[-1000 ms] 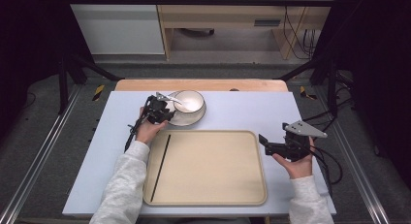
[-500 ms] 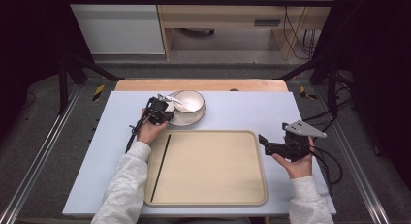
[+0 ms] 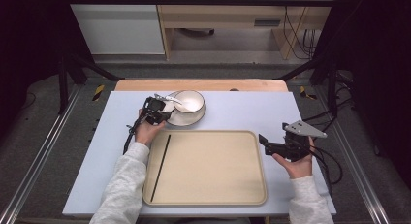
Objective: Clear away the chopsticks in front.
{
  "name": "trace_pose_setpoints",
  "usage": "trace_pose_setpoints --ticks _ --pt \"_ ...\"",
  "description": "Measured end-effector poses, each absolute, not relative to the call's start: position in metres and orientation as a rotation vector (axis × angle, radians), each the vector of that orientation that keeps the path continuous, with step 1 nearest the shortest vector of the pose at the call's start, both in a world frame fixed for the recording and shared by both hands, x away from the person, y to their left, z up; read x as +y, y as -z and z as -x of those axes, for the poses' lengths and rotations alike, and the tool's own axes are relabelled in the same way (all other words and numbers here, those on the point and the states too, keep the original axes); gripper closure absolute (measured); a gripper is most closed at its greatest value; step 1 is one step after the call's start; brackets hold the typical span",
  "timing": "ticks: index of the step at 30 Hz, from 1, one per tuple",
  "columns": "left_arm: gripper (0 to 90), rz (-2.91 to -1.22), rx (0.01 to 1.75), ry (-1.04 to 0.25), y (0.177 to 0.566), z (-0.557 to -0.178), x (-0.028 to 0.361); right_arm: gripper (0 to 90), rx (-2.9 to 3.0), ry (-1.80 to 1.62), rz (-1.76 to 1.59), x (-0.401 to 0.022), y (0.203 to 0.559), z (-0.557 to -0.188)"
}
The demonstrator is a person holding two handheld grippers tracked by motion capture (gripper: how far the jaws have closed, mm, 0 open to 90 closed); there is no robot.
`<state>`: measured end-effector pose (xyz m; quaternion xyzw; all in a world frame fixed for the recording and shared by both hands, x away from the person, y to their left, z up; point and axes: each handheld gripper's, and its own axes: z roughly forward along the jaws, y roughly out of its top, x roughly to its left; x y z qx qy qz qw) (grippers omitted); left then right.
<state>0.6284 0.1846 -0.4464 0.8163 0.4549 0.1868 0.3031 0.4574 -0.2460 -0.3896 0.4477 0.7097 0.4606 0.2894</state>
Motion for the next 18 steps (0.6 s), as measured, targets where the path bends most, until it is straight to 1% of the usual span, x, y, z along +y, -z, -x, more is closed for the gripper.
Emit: trace_pose_setpoints --ticks 4,9,16,18 --pt "85.7 -2.159 1.217 -0.538 0.442 -0.625 0.185 5.6 1.891 -1.231 -1.195 -0.246 0.389 -0.457" --pt "85.8 -2.132 1.253 -0.558 0.436 -0.621 0.189 5.6 1.89 -1.236 -1.196 -0.247 0.389 -0.456" --pt "85.8 -2.09 1.31 -0.576 0.434 -0.608 0.206 5.6 1.886 -1.24 -1.193 -0.248 0.388 -0.456" --pt "85.8 -2.054 1.336 -0.584 0.432 -0.603 0.211 5.6 1.884 -1.238 -1.193 -0.248 0.387 -0.456"
